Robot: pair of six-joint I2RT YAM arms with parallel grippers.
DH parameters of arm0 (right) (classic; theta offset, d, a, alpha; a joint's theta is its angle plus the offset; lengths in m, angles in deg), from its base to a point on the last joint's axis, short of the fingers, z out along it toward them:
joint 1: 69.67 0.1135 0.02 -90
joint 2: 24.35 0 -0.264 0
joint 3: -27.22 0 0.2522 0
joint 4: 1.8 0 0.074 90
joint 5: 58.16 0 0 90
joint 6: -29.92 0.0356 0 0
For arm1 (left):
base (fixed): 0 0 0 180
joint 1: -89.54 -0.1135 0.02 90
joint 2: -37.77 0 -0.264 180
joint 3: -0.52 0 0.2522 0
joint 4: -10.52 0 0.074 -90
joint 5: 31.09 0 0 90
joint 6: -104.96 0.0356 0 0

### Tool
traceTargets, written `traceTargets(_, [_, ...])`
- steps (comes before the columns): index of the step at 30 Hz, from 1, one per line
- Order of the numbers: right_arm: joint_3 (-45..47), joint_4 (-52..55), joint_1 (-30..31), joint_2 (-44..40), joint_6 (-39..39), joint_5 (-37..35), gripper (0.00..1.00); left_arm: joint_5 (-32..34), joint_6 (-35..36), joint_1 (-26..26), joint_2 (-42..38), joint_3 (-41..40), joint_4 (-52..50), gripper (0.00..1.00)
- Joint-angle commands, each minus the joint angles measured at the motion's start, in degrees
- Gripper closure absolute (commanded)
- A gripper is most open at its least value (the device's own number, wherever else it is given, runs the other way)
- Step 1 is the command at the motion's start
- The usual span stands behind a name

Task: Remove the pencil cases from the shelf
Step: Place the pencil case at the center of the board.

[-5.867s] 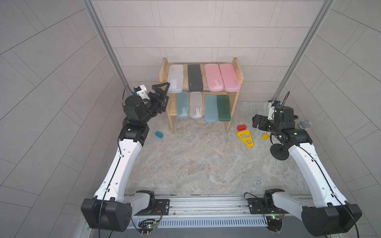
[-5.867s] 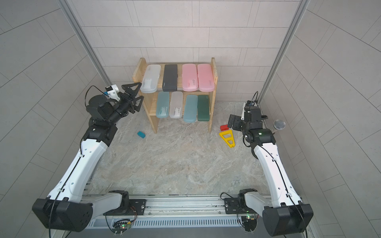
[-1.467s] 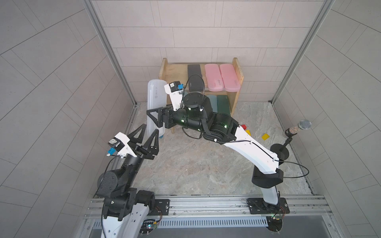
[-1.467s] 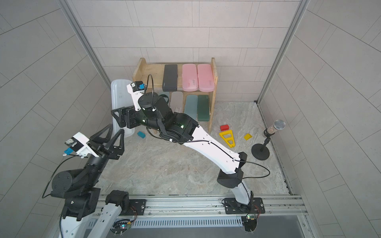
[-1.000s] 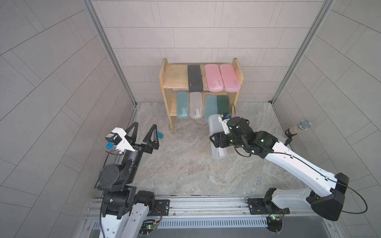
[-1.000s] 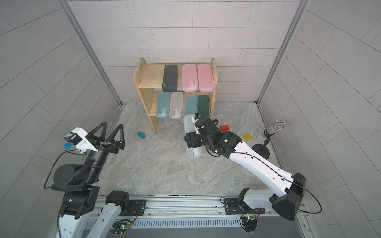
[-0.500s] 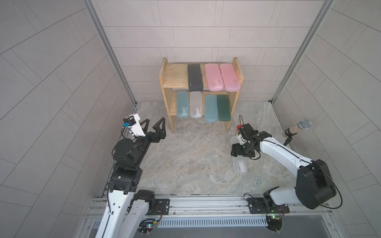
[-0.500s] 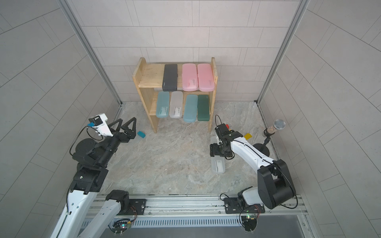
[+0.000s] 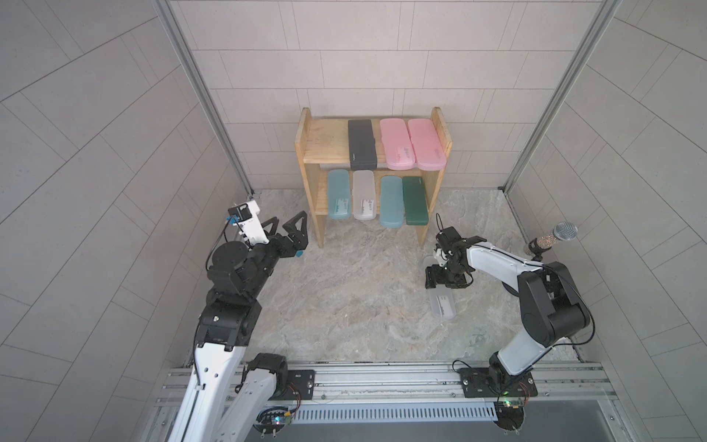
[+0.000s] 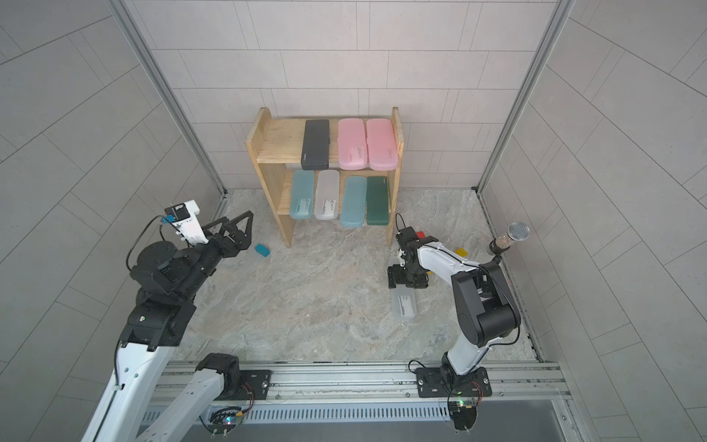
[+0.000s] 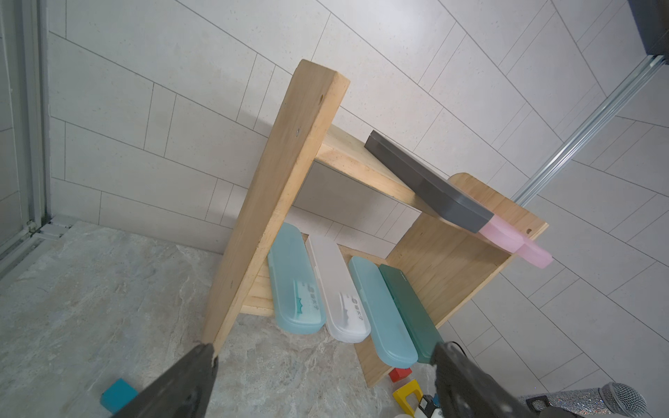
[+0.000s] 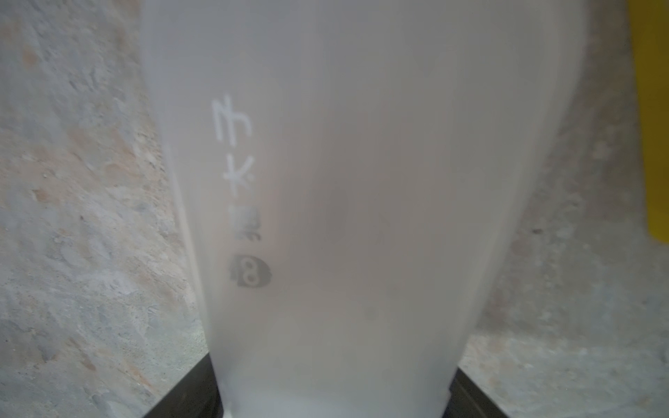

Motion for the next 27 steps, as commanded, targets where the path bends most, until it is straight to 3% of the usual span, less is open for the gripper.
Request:
traceTargets(1, [-0.49,0.6,-0.29,0.41,-1.82,-1.66,0.08,-1.92,-2.16,0.2,1.74,4.91,-4.05,0.0])
traceTargets(4, [-0.3,0.13,-0.29,0.09,-1.9,-2.01,0.0,-3.47,-4.03,0.28,3.35,7.46,-5.64,0.0])
traceTargets(8, [-0.8,-0.06,-0.28,-2.51,-1.84,-2.12,0.0,-5.64,-7.67,0.24,5.33,9.73,-5.23,0.0])
traceTargets(13, [-0.06,-1.99,-0.28,-15.86,-0.55,-6.91,0.0,-11.58,-16.62,0.21,9.58,11.92,-1.02,0.0])
traceTargets(17, [-0.06,-3.1,-0.59,-25.76,1.38,-11.47,0.0,-11.38,-26.23,0.23,11.16,10.17,9.35,0.0])
traceTargets(21, [-5.02,2.18,-2.35,-27.5,2.1,-10.54,0.0,-15.26,-34.8,2.26,17.89,13.98,15.2,0.0])
traceTargets(27, [-9.1,4.96,-2.72,-28.55,1.1,-9.56,0.0,-14.02,-37.35,6.13,27.07,21.9,15.1,0.0])
